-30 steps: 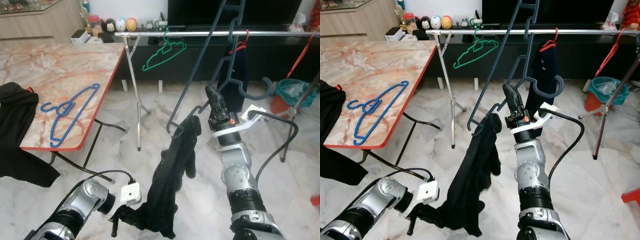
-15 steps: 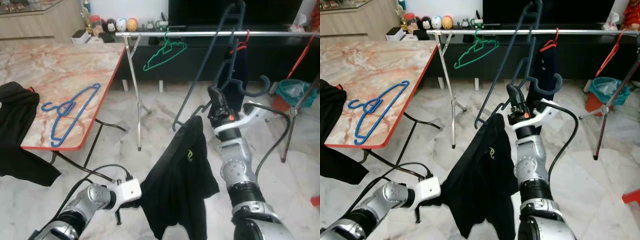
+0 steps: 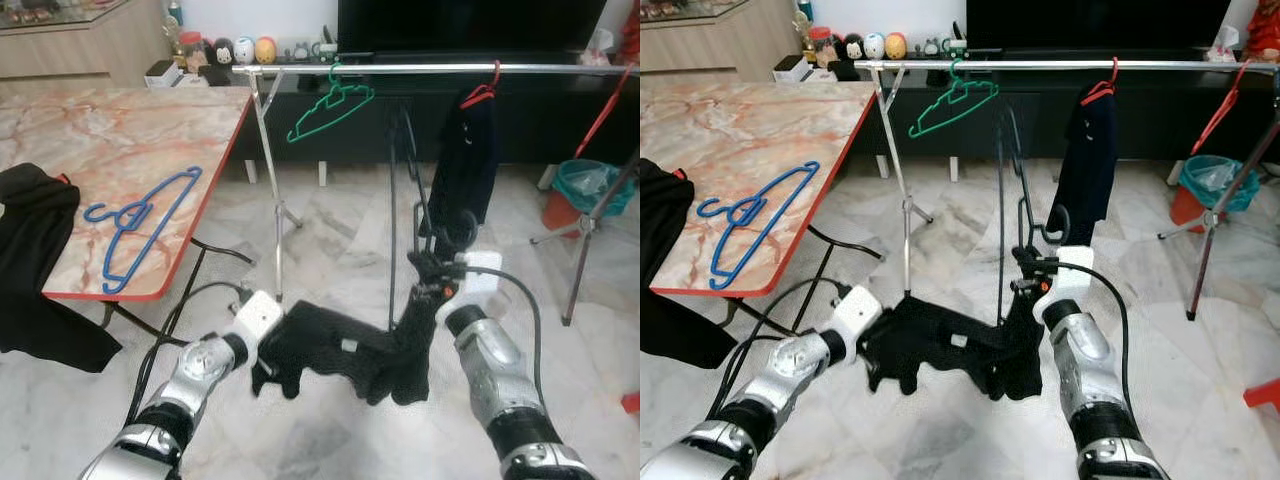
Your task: Hang hanger
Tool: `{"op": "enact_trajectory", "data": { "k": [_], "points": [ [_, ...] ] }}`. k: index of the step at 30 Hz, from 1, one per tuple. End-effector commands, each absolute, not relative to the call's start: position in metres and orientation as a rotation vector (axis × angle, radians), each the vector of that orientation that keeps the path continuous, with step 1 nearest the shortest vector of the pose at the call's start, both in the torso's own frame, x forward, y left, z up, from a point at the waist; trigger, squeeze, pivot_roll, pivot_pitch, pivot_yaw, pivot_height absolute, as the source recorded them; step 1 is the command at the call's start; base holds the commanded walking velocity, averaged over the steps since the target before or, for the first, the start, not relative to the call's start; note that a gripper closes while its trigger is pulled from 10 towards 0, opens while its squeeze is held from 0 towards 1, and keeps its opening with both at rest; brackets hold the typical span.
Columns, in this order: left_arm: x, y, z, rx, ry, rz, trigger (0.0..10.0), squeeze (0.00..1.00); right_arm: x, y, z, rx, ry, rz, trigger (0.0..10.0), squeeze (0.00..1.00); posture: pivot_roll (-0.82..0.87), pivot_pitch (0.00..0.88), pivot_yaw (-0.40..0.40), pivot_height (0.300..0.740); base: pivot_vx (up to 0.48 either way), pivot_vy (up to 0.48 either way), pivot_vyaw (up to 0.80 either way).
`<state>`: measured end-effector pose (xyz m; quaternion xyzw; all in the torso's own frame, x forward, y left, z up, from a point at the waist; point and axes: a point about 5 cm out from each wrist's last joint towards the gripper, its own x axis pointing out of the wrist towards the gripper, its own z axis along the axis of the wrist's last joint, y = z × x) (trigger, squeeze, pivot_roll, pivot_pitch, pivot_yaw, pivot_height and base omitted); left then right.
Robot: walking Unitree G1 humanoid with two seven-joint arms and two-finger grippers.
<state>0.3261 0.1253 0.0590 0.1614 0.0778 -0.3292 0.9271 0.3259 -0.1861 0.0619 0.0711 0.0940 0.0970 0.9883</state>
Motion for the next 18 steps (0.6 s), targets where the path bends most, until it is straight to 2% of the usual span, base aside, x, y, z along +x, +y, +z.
{"op": "enact_trajectory", "data": {
  "k": [1,2,7,11,18],
  "points": [
    [0.328,0.131,0.06,0.318,0.153,-0.648,10.0,0.0,0.32,-0.188,0.046,0.131,0.312,0.167,10.0,0.0,-0.01,0.0,0.054,0.74,0.0,0.0,0.0],
    [0.328,0.13,0.061,0.312,0.146,-0.649,10.0,0.0,0.315,-0.189,0.034,0.125,0.413,0.152,10.0,0.0,-0.01,0.0,0.054,0.74,0.0,0.0,0.0],
    [0.328,0.128,0.062,0.301,0.139,-0.655,10.0,0.0,0.312,-0.182,0.03,0.175,0.446,0.188,10.0,0.0,-0.01,0.0,0.054,0.74,0.0,0.0,0.0],
    [0.328,0.127,0.062,0.291,0.133,-0.677,10.0,0.0,0.308,-0.177,0.022,0.119,0.528,0.233,10.0,0.0,-0.01,0.0,0.056,0.74,0.0,0.0,0.0],
    [0.327,0.124,0.063,0.263,0.136,-0.74,10.0,0.0,0.311,-0.182,0.025,0.054,0.491,0.175,10.0,0.0,-0.01,0.0,0.057,0.74,0.0,0.0,0.0]
  ]
}}
